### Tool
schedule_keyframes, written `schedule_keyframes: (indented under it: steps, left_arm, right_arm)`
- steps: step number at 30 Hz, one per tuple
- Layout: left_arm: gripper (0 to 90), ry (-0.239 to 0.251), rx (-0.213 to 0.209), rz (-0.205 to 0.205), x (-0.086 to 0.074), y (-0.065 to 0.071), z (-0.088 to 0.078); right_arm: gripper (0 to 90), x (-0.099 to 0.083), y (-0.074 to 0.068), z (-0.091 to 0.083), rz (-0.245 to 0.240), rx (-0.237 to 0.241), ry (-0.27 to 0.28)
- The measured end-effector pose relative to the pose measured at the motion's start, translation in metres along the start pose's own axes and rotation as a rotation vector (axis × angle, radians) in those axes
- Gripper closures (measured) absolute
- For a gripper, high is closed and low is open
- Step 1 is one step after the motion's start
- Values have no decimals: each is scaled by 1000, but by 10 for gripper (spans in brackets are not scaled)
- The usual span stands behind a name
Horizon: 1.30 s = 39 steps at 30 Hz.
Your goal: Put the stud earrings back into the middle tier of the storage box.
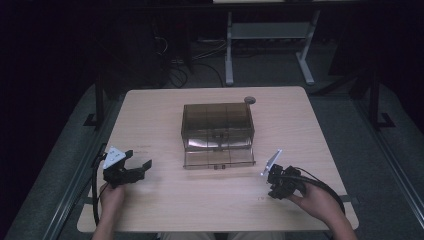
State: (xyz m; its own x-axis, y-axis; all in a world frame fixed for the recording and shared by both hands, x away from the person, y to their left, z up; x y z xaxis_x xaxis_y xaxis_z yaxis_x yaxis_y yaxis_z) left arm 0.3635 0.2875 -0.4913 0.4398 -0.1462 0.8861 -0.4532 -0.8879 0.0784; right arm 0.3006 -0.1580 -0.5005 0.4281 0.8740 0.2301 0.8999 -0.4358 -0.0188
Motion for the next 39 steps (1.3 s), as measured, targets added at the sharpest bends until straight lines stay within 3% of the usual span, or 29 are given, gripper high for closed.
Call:
schedule_keyframes:
  steps: [22,39]
  left_arm:
    - [128,2,0,0,0,-1,0]
    - [128,0,-1,0,0,0,0]
  right_arm:
    - [848,1,0,7,-32,-3,-51]
    - [848,9,0,-6,-41,-7,-4]
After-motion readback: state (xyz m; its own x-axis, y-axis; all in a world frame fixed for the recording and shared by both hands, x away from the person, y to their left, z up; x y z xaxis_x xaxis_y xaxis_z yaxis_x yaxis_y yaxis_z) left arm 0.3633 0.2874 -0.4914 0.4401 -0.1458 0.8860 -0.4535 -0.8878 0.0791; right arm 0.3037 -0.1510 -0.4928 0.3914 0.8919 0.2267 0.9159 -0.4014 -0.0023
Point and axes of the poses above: each handheld gripper's, and its own axes: z roughly forward along the jaws, x roughly out of its top, y roughly to its right, the point moved 7 cm from there along z, roughly forward along the jaws, and after that the axes turned 3 degrees about -z, right-handed, at the moved point
